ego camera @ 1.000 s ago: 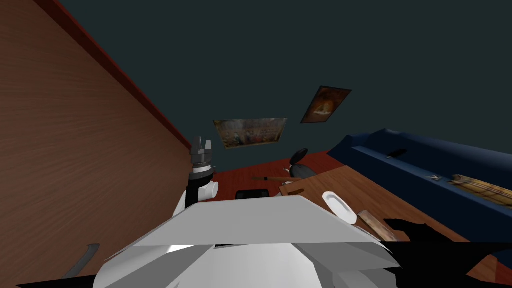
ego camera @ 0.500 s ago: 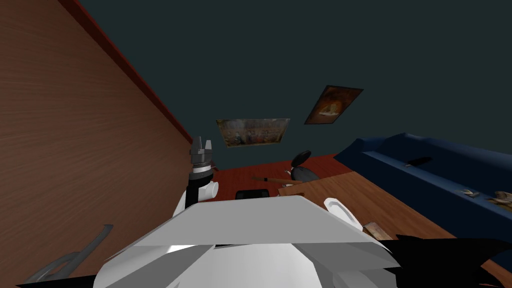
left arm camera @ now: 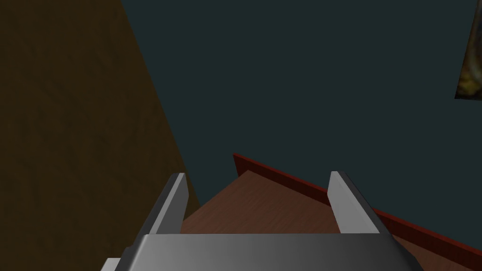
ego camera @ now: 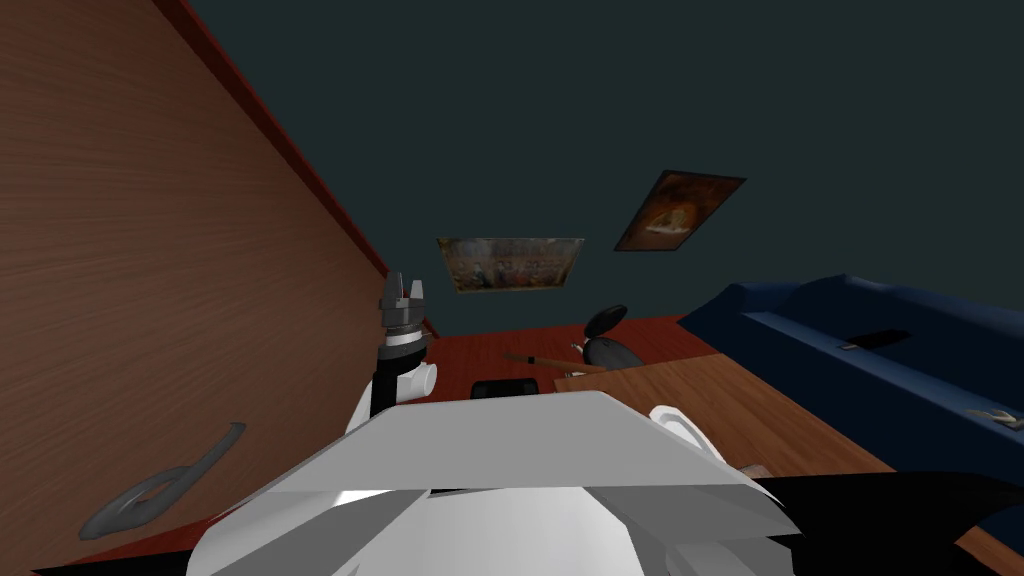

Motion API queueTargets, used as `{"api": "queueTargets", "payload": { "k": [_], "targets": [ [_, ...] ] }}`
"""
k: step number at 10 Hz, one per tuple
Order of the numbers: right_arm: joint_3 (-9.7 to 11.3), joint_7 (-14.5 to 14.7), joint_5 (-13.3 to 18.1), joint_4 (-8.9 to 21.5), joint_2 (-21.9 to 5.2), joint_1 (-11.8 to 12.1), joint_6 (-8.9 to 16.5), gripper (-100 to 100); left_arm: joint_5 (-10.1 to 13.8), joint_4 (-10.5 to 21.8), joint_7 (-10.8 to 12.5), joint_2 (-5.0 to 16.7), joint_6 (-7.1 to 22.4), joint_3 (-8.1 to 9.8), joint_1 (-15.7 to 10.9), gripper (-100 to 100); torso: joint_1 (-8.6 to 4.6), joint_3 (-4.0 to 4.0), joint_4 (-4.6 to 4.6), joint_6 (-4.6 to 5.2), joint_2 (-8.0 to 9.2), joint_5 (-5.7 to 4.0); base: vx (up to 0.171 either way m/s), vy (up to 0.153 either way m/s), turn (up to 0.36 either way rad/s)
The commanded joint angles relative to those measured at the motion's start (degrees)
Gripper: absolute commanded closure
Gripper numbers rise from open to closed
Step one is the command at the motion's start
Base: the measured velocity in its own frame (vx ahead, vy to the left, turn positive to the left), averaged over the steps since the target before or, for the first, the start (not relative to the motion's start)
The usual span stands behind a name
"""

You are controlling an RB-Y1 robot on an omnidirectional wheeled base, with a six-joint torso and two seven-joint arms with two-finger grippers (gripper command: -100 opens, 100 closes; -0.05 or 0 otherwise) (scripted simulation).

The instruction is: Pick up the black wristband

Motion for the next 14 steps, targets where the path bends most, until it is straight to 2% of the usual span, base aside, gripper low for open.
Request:
{"api": "queueTargets", "payload": {
  "k": [1, 2, 6, 7, 8, 9, 10, 14],
  "targets": [
    [0.0, 0.0, 0.0, 0.0, 0.0, 0.0, 0.0, -100, 0.0, 0.0, 0.0, 0.0, 0.0, 0.00, 0.0, 0, 0.00, 0.00, 0.00, 0.00, 0.00, 0.00, -0.002, -0.027, 0.026],
    [0.1, 0.0, -0.1, -0.2, 0.0, 0.1, 0.3, 100, 0.0, 0.0, 0.0, 0.0, 0.0, 0.00, 0.0, 0, 0.05, -0.01, -0.01, 0.02, -0.02, 0.00, 0.000, 0.000, 0.000],
    [0.1, 0.0, 0.0, -0.1, 0.0, 0.1, 0.2, 100, 0.0, 0.0, 0.0, 0.0, 0.0, 0.00, 0.0, 0, 0.14, 0.00, 0.02, 0.05, -0.02, 0.04, 0.000, 0.000, 0.000],
    [0.1, 0.0, 0.0, -0.1, 0.0, 0.1, 0.2, 0, 0.0, 0.0, 0.0, 0.0, 0.0, 0.00, 0.0, 0, 0.15, 0.00, 0.02, 0.05, -0.02, 0.04, 0.000, 0.000, 0.000],
    [-0.8, 2.3, -0.8, 0.9, -0.7, -0.8, -1.5, 100, 0.0, 0.0, 0.0, 0.0, 0.0, 0.00, 0.0, 0, 0.15, 0.00, 0.02, 0.05, -0.02, 0.04, 0.008, 0.055, -0.237],
    [-1.3, 3.7, -1.3, 1.7, -1.2, -1.6, -2.9, 100, 0.0, 0.0, 0.0, 0.0, 0.0, 0.00, 0.0, 0, 0.33, -0.01, 0.00, 0.14, -0.01, 0.07, 0.020, 0.099, -0.230],
    [-1.3, 3.7, -1.3, 1.7, -1.2, -1.6, -2.9, 100, 0.0, 0.0, 0.0, 0.0, 0.0, -0.01, 0.0, 0, 0.48, -0.01, 0.01, 0.11, -0.04, 0.11, 0.008, 0.077, -0.030],
    [-3.5, 9.6, -3.5, 5.1, -3.1, -4.5, -8.1, 100, 0.0, 0.0, 0.0, 0.0, 0.0, -0.01, 0.0, 0, 0.49, 0.00, 0.03, 0.09, -0.04, 0.09, 0.011, 0.082, -0.129]
  ]
}}
